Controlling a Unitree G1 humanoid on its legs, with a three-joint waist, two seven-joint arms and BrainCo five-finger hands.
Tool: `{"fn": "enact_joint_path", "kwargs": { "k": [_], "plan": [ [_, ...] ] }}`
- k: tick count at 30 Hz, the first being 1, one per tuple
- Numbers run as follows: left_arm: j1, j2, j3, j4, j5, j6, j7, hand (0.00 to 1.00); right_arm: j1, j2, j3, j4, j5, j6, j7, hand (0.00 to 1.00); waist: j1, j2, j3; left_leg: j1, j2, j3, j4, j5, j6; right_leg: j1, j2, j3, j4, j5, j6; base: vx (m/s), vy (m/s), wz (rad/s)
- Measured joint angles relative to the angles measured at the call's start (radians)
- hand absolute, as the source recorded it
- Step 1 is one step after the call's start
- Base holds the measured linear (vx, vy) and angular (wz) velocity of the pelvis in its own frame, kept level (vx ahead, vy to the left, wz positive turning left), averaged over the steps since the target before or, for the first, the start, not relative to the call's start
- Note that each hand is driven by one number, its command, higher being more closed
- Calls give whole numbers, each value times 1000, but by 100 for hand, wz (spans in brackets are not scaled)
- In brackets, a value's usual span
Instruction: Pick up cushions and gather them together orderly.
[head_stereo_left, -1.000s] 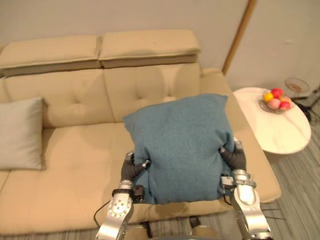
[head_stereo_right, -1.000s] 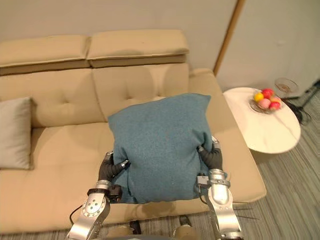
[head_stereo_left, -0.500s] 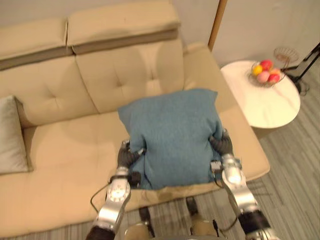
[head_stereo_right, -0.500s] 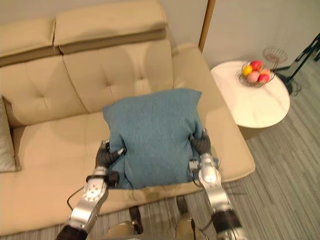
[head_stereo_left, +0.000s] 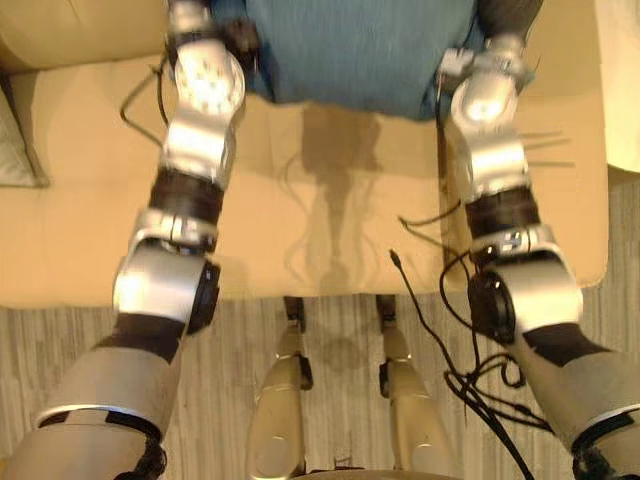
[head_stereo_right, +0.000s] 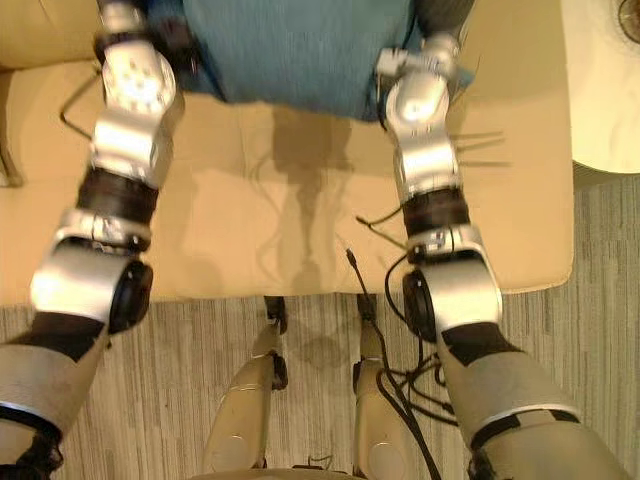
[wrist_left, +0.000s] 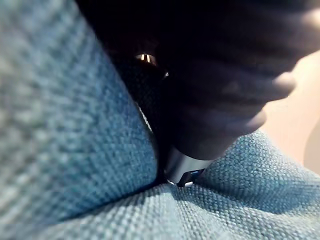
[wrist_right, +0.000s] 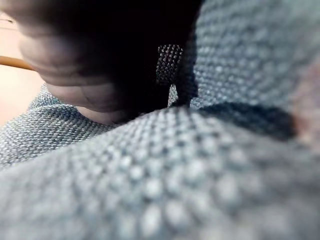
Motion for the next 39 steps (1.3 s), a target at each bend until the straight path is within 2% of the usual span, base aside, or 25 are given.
{"fn": "enact_joint_path", "kwargs": {
  "k": [4,8,9,14,20,24,29,34,37,38,39],
  "plan": [
    [-148,-5,82,80,-55,0,20,0,-144,-41,0,73,98,0,6,0,2,1,23,-94,-1,-45,0,18,-4,-66,0,-45,0,0,0,-31,47,25],
    [-163,-14,147,80,-143,-1,15,0,-151,-70,4,78,200,0,27,0,20,1,43,-141,-1,-62,0,23,-7,-99,0,-78,0,0,-1,9,81,17],
    [-163,-18,156,82,-157,-1,9,0,-151,-85,4,88,235,1,42,0,29,2,43,-158,-1,-68,0,25,-9,-112,0,-88,0,0,-1,22,73,11],
    [-81,-22,189,89,-157,-11,-79,0,-73,-92,41,110,340,0,88,0,29,2,44,-180,6,-84,0,33,-21,-121,0,-120,0,0,-1,17,106,13],
    [120,-29,185,117,-159,-9,-163,0,63,-88,176,74,344,0,152,0,25,2,44,-186,12,-61,0,29,-25,-142,10,-102,14,-12,-8,-31,87,-9],
    [215,-27,185,117,-159,-9,-182,0,151,-91,207,-16,299,-3,180,0,24,2,44,-176,26,-36,0,30,-25,-158,17,-78,42,-17,-11,-72,54,-18],
    [237,-15,183,101,-174,-10,-182,0,234,-93,205,-107,258,-16,182,0,20,2,44,-151,34,-15,0,30,-25,-156,25,-62,66,-23,-14,-63,25,-12],
    [440,29,136,-211,-200,-52,-179,0,456,-124,192,-413,218,-23,182,0,14,2,44,-80,41,-13,0,28,-26,-107,32,-66,121,-65,-23,-62,9,4],
    [696,28,99,-470,-201,-101,-182,0,698,-145,172,-640,172,-33,203,0,25,1,42,17,43,-11,0,6,-37,-37,33,-68,187,-125,-26,-43,-11,13],
    [819,18,91,-552,-203,-124,-193,0,803,-153,171,-717,143,-53,217,0,26,1,38,55,42,-7,0,-9,-32,-11,32,-67,211,-151,-24,19,-11,7],
    [949,-4,90,-600,-204,-140,-217,0,916,-153,174,-771,121,-62,241,0,28,0,9,76,39,-5,0,-26,-29,3,30,-67,227,-172,-20,48,-15,8]
  ]
}}
